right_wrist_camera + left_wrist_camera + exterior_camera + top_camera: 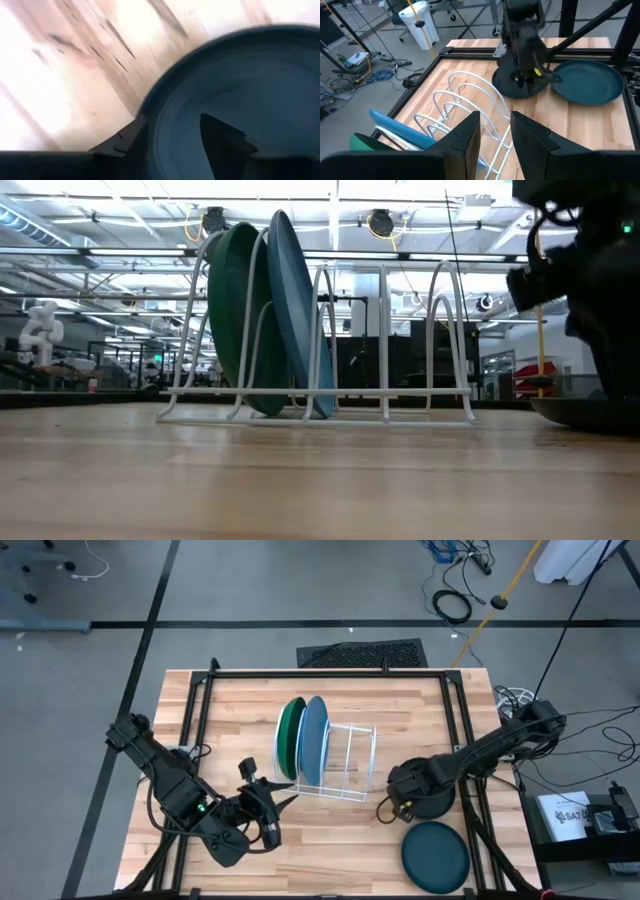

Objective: Sort dishes
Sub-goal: Put the black plate into the dish rack

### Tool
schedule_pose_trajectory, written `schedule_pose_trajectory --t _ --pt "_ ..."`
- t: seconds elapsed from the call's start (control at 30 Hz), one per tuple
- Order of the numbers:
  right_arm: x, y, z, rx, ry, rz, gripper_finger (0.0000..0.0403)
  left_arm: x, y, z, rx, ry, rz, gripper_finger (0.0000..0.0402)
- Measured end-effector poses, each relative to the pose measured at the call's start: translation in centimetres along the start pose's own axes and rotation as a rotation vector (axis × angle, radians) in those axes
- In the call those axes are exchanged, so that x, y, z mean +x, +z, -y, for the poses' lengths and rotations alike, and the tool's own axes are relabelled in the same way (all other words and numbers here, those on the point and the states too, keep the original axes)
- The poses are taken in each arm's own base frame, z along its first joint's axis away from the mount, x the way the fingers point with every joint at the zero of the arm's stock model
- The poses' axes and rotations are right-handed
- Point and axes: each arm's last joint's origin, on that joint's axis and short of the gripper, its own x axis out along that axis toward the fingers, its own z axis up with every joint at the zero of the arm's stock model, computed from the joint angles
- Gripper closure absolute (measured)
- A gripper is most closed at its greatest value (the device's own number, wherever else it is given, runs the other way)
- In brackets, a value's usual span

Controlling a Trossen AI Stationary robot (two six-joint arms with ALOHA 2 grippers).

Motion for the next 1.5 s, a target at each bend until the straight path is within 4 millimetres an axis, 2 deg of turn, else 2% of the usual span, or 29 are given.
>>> schedule_pose_trajectory --t 0.17,0.3,0.97,1.13,1.27,1.5 --pt "-2.0 -0.1 0.1 0.023 0.098 0.081 0.0234 0.0 0.0 0.0 -0.003 0.000 0.002 0.0283" --pt "-2.3 0.2 -0.3 0.031 0.159 0.118 0.0234 0.1 0.0 -0.1 0.005 0.004 -0.003 0.0283" --pt "2.6 0.0 -1.1 0.038 -0.054 -0.028 0.0234 0.1 0.1 0.0 -0.006 0.002 0.004 0.0283" --pt "3.1 0.0 -1.1 0.013 -0.075 -0.035 0.0237 0.1 0.1 0.0 -0.005 0.003 0.004 0.0283" --pt "3.1 0.1 -1.1 -0.009 -0.090 -0.023 0.0266 0.1 0.1 0.0 -0.005 0.003 0.004 0.0283" --pt "3.1 0.1 -0.9 -0.034 -0.117 0.003 0.0364 0.1 0.1 0.0 -0.005 0.003 0.004 0.0283"
